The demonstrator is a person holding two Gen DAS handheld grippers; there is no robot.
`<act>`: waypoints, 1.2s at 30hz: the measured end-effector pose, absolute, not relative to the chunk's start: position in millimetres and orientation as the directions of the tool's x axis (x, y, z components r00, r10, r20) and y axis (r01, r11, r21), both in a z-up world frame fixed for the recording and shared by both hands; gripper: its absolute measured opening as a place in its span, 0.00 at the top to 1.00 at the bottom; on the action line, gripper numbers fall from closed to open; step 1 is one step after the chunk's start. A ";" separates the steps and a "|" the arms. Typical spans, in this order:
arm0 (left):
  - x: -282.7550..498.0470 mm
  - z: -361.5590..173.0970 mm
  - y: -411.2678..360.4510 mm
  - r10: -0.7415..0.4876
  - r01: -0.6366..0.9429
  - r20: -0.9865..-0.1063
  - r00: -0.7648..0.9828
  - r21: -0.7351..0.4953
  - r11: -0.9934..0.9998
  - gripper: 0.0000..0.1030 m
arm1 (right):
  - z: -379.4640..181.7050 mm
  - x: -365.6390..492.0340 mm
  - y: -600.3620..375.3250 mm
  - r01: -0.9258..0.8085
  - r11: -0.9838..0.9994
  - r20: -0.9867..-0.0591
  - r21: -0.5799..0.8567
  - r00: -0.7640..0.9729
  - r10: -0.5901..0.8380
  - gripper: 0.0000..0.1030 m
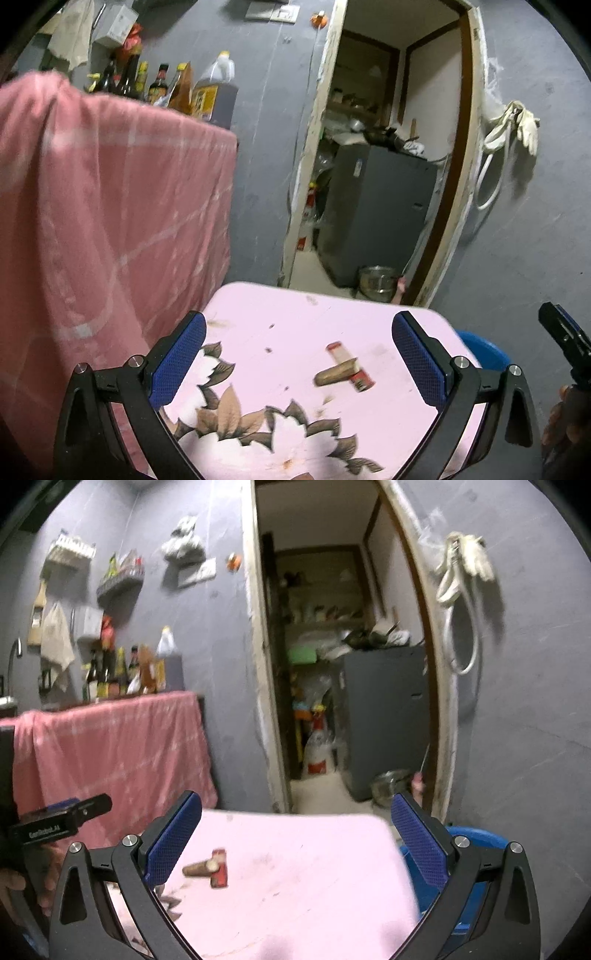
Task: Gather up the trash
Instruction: 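Move both open tools back over the table toward the lighter and cork, then grasp the red lighter with the right tool while the left tool grasps the tan cork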
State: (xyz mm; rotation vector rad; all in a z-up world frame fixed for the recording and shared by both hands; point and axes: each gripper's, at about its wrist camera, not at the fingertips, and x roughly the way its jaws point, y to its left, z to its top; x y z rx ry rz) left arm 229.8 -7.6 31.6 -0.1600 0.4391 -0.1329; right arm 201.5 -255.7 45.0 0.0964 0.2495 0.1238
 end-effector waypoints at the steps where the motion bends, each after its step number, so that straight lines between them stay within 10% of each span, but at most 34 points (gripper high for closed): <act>1: 232.9 26.9 -5.6 -0.161 0.090 -0.424 0.891 -0.181 0.979 0.04 | 42.4 204.1 -253.5 -0.118 0.987 -0.254 0.108 0.957 0.142 0.00; 22: 276.2 -35.5 18.4 -0.085 -0.023 -0.652 0.753 -0.155 0.988 0.04 | -22.3 282.7 -205.2 -0.261 0.958 -0.582 0.122 0.763 0.281 0.16; 36: 290.4 -41.7 18.6 -0.090 -0.029 -0.692 0.716 -0.159 0.987 0.04 | -55.7 313.5 -172.4 -0.390 0.910 -0.738 0.139 0.571 0.358 0.51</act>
